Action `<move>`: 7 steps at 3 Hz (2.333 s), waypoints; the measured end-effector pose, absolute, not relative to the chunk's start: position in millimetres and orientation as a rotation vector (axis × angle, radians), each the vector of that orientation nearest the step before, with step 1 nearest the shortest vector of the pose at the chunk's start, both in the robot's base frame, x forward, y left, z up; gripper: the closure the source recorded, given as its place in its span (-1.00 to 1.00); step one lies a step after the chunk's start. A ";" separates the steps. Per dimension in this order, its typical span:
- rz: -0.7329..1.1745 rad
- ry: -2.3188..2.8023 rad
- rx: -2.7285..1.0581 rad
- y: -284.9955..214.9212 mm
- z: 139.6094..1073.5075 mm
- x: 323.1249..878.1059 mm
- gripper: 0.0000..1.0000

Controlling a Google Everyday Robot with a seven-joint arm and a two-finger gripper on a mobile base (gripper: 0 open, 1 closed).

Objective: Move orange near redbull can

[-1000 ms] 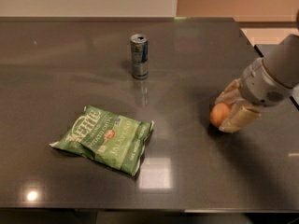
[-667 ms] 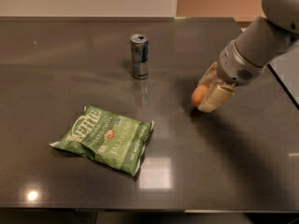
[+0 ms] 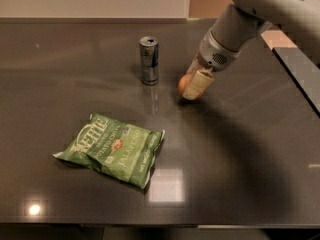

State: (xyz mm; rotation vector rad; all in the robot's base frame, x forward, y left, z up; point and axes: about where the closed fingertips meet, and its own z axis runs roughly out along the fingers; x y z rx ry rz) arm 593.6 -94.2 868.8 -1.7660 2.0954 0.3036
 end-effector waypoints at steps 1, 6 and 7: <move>0.321 2.110 -1.754 -75.1 861.6 614.2 1.00; 0.383 2.069 -1.767 -34.5 845.5 648.1 -0.76; 0.386 2.069 -1.769 -33.1 843.6 648.1 -1.00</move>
Offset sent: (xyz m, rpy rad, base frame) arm 0.0513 0.0493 -0.0112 0.0405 0.0158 -0.0155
